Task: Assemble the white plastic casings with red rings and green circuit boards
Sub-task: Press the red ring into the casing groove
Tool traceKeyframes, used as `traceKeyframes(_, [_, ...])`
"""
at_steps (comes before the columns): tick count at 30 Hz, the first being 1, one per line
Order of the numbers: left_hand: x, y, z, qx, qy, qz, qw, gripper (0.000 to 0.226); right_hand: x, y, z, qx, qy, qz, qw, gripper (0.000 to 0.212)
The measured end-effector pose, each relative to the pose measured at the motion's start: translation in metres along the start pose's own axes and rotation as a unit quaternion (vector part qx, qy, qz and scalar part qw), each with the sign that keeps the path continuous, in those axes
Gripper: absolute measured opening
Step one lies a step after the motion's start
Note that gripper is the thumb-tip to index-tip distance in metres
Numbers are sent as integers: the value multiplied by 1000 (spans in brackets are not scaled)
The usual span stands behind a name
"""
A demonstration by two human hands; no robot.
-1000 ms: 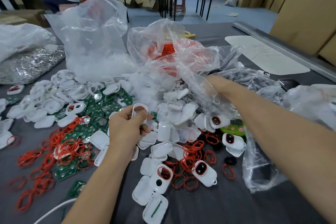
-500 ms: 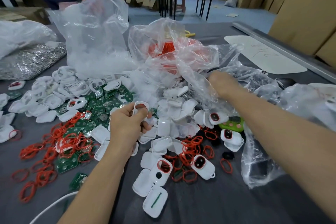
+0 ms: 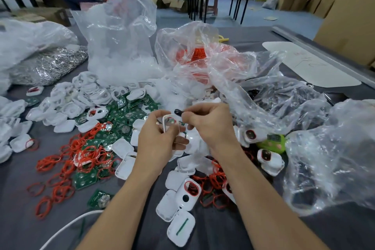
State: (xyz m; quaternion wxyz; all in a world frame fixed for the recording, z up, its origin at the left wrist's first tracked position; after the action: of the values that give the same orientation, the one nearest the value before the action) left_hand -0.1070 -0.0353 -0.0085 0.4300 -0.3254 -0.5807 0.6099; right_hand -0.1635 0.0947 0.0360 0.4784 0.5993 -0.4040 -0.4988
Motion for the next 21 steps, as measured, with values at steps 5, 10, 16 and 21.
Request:
traceKeyframes(5, [-3, -6, 1, -11, 9, -36, 999, 28, -1, -15, 0, -27, -8, -19, 999, 7])
traceKeyframes(10, [-3, -17, 1, -35, 51, -80, 995, 21, -1, -17, -6, -118, -41, -100, 987, 17])
traceKeyframes(16, [-5, -14, 3, -30, -1, -31, 999, 19, 11, -17, -14, -203, -71, -179, 960, 17])
traceKeyframes(21, [-6, -16, 4, -13, -4, -33, 999, 29, 6, -20, -10, -93, -49, -74, 992, 16])
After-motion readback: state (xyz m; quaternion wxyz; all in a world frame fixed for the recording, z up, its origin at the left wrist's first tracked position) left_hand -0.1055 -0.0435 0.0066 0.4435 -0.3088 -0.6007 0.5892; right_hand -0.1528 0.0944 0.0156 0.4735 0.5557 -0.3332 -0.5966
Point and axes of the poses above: each hand's wrist, its own z-axis towards the middle knuckle, its own x-axis out of the palm, y = z × x, the point moved 2 cm from there along z, towards the middle knuckle, and after that the axes turned 7 degrees about x, right-handed, at the moved point
